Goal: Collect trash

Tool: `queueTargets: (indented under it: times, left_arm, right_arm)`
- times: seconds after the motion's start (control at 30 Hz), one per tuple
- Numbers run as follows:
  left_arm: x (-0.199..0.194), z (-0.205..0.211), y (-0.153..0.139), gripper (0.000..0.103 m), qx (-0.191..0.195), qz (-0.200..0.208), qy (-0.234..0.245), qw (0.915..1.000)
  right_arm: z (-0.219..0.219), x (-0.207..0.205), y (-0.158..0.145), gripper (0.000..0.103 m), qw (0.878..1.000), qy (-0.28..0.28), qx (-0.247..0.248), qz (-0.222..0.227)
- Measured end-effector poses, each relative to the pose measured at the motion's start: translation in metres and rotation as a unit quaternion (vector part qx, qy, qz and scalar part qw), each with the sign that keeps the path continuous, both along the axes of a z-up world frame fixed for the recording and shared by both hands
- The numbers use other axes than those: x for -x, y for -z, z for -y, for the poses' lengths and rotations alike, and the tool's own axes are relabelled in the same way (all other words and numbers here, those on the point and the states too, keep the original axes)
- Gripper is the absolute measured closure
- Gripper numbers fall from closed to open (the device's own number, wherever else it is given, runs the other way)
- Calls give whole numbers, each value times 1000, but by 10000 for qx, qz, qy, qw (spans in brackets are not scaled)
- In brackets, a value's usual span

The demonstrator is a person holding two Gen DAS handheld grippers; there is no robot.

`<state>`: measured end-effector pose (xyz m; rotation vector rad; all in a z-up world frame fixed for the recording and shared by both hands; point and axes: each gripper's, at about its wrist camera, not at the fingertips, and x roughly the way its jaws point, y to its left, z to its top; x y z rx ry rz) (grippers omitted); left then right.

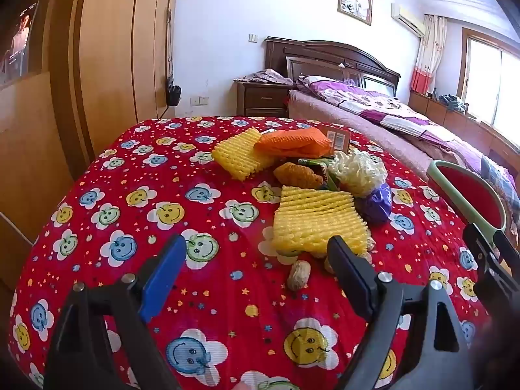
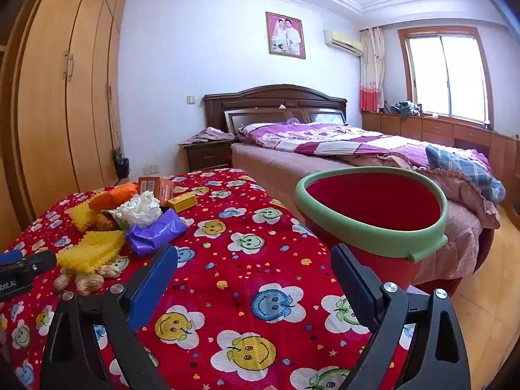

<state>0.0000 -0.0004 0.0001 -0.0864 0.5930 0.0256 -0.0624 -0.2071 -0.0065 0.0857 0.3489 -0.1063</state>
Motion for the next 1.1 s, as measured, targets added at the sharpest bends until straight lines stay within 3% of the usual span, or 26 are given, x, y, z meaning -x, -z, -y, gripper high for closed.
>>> queueTargets:
  times: [1.1]
  left_arm:
    - [1,1,0,14,10,-12,-2,10000]
  right_arm:
    - [0,0,1,8,10000,0,-17,31]
